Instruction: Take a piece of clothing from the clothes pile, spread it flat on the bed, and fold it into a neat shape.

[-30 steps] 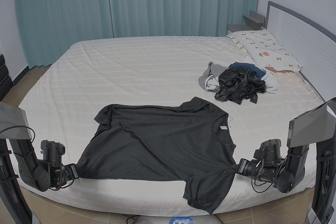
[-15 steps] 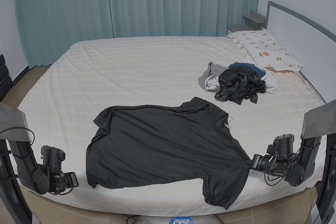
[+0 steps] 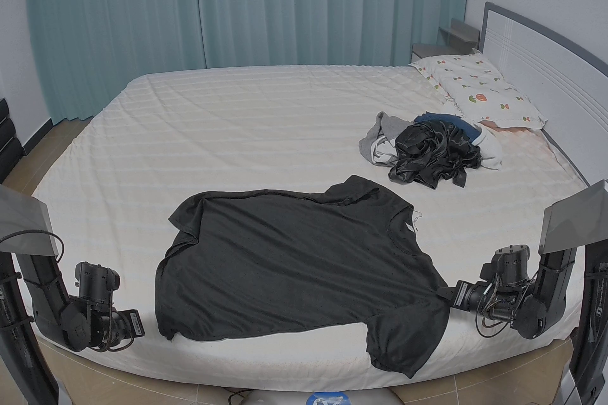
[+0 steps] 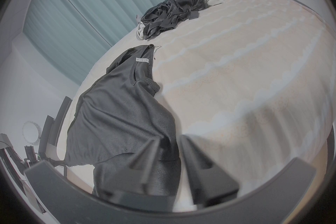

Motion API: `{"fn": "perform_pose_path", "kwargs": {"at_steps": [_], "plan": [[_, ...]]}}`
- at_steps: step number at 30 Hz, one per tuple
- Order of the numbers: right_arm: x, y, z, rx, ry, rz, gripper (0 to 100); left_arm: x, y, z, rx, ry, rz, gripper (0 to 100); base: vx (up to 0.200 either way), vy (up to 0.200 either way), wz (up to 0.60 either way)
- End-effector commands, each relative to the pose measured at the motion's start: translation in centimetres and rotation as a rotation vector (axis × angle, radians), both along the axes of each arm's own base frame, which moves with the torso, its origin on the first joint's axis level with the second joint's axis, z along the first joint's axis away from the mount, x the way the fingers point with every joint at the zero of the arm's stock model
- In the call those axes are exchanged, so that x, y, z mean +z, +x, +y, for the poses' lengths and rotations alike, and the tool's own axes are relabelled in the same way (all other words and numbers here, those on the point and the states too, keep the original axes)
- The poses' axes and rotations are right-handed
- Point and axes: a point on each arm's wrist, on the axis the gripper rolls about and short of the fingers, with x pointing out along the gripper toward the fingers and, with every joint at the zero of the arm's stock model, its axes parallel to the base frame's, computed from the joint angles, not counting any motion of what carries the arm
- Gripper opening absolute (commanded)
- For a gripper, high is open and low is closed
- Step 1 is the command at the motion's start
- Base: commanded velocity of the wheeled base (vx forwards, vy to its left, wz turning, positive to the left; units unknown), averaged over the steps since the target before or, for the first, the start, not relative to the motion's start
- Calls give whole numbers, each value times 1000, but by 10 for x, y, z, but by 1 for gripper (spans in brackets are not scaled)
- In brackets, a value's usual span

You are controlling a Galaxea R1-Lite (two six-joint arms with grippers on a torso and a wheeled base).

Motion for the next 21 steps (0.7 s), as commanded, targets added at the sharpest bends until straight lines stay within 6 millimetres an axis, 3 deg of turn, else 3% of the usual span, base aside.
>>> {"fn": "perform_pose_path", "kwargs": {"at_steps": [1,2,6,15,21], "plan": [[5,-1,0,-2,2,-19,100,5,2,1,3,-4,-27,100,0,0,0],[21,0,-2,-12,12,-75,100,20,5,0,-35,-63,-101,100,0,0,0],[38,-3,-1,-10,25,-118,100,37,5,-3,-77,-154,-185,100,0,0,0],[33,-7,5,13,25,-99,100,40,15,-4,-34,-233,-230,100,0,0,0],[32,-8,7,20,26,-96,100,41,17,-3,-24,-238,-237,100,0,200,0]]}}
